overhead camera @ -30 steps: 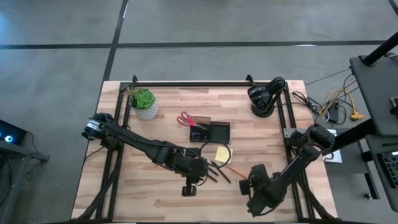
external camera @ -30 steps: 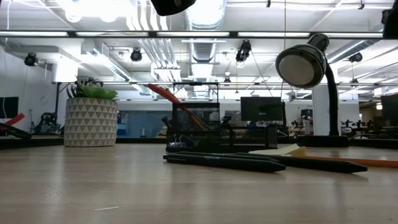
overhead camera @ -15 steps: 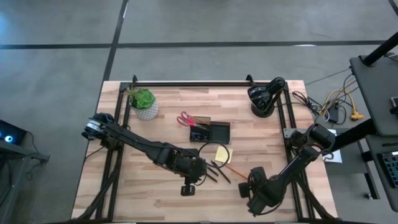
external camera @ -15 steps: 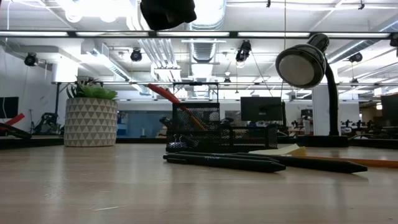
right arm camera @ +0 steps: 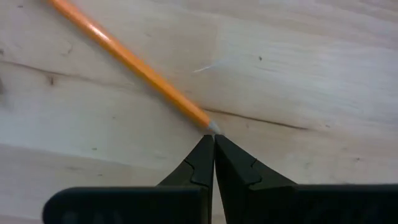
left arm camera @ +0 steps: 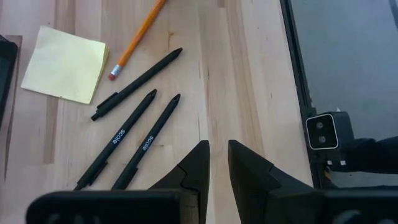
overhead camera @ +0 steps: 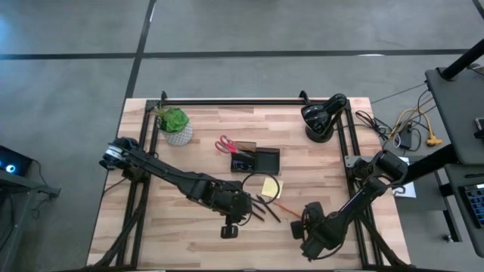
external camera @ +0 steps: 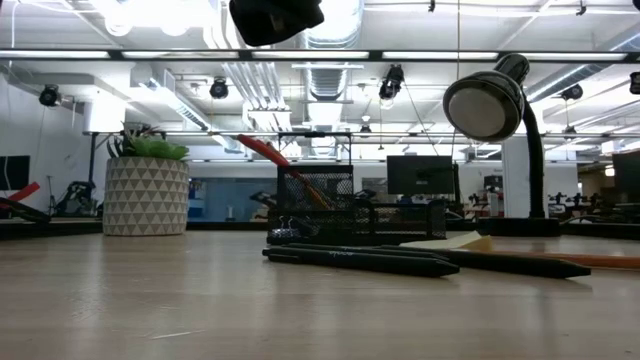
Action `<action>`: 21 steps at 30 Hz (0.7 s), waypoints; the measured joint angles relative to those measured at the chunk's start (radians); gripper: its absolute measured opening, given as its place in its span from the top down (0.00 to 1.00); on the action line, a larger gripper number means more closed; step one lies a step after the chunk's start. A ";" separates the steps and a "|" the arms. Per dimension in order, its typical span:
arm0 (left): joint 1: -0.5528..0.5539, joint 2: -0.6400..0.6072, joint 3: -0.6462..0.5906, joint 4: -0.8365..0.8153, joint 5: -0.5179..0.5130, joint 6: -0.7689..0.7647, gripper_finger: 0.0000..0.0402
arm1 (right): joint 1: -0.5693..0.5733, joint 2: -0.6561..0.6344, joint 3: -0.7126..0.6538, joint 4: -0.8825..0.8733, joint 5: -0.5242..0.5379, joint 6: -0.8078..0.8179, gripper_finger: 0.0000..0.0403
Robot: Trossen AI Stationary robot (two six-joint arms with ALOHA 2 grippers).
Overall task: Pick and place office supplies into organizer
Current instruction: Put the yellow pencil into the black desk organizer
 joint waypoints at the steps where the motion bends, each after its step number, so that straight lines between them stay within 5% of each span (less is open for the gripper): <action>1: 0.000 0.000 0.000 0.000 0.000 0.000 0.90 | 0.000 0.000 0.002 0.000 0.003 -0.001 0.98; 21: 0.000 0.000 0.000 0.023 0.000 0.006 0.90 | -0.003 0.000 0.009 -0.044 0.027 -0.007 0.98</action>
